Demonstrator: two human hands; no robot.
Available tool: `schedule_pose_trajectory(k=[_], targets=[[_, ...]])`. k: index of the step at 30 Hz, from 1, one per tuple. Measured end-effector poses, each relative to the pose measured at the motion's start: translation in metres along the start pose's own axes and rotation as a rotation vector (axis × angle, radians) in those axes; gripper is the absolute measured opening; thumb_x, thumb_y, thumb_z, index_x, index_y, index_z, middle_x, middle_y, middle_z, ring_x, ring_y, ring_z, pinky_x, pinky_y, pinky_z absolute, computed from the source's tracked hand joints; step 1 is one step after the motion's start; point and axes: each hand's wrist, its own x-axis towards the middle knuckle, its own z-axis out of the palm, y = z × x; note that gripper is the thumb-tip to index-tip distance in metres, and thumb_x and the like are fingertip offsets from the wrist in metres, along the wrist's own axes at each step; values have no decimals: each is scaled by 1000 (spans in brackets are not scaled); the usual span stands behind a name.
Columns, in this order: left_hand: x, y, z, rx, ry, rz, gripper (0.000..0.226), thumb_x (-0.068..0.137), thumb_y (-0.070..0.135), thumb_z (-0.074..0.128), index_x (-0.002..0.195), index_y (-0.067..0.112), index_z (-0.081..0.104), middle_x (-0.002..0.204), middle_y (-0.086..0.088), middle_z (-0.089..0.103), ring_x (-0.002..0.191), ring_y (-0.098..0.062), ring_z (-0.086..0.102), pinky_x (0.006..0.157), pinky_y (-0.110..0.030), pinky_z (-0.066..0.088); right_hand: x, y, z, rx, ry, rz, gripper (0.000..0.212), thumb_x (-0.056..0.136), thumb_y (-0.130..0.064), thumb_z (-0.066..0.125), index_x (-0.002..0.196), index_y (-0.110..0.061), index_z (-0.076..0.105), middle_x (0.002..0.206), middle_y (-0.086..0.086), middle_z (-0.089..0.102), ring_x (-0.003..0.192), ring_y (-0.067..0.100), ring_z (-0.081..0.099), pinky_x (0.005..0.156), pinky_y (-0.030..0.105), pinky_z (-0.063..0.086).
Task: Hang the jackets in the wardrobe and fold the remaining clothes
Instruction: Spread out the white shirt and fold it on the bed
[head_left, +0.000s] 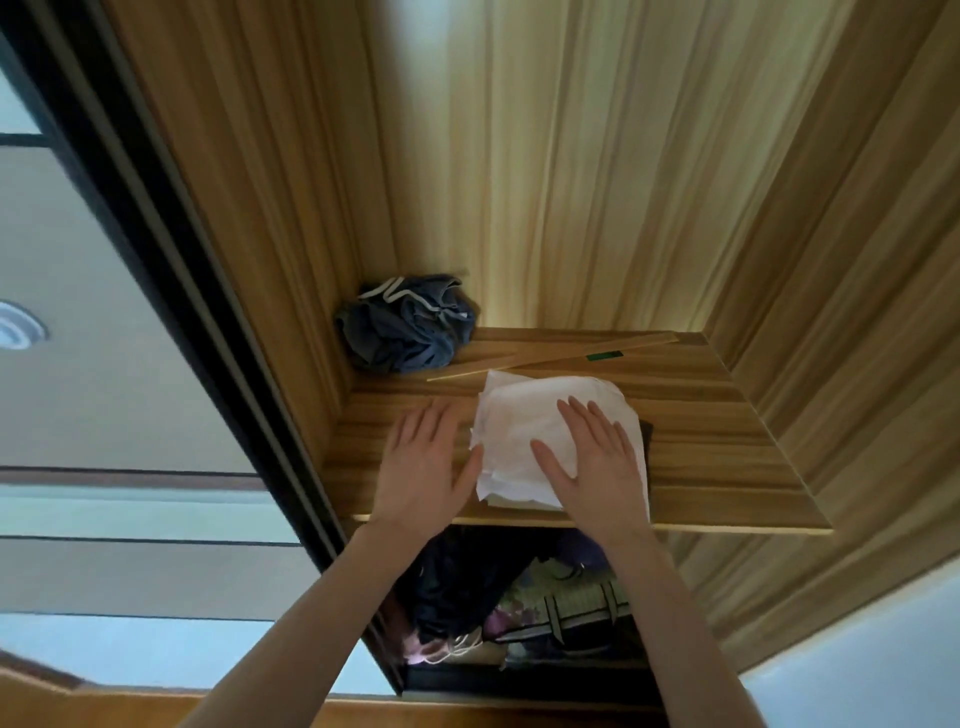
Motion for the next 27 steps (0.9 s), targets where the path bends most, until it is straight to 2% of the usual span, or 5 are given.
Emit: schedule_pose_trajectory(k=[4, 7, 12, 21, 27], targets=[[-47, -11, -41, 18, 24, -40, 58, 103, 53, 41, 145, 14, 51, 147, -6, 55, 141, -26, 45, 121, -49, 32, -28, -47, -5, 12, 2, -63, 85, 96, -76, 20, 158, -22, 38, 164, -2, 38, 156, 17, 24, 129, 42, 15], [-88, -23, -79, -13, 97, -118, 58, 102, 52, 40, 143, 13, 53, 144, -5, 58, 141, -26, 46, 119, -49, 34, -50, -88, -8, 12, 0, -131, 80, 98, -74, 27, 157, -21, 41, 163, -2, 40, 155, 17, 27, 129, 42, 16], [-164, -49, -141, -15, 225, -258, 54, 104, 53, 41, 141, 17, 56, 144, 0, 59, 142, -23, 46, 121, -47, 33, -91, -166, -15, 24, -49, -266, 70, 103, -70, 32, 160, -28, 31, 166, -7, 33, 156, 13, 21, 128, 35, 5], [-313, -116, -244, 120, 369, -531, 56, 103, 55, 44, 146, 21, 54, 151, -1, 55, 148, -25, 42, 125, -53, 26, -154, -315, -3, 122, -96, -600, 70, 102, -65, 35, 157, -22, 39, 161, -1, 43, 153, 20, 31, 126, 48, 24], [-407, -157, -310, 283, 411, -732, 55, 103, 54, 43, 146, 19, 53, 148, -3, 57, 144, -25, 46, 123, -55, 31, -196, -418, 29, 198, -162, -785, 71, 102, -67, 33, 156, -20, 41, 159, 1, 47, 153, 20, 33, 127, 43, 19]])
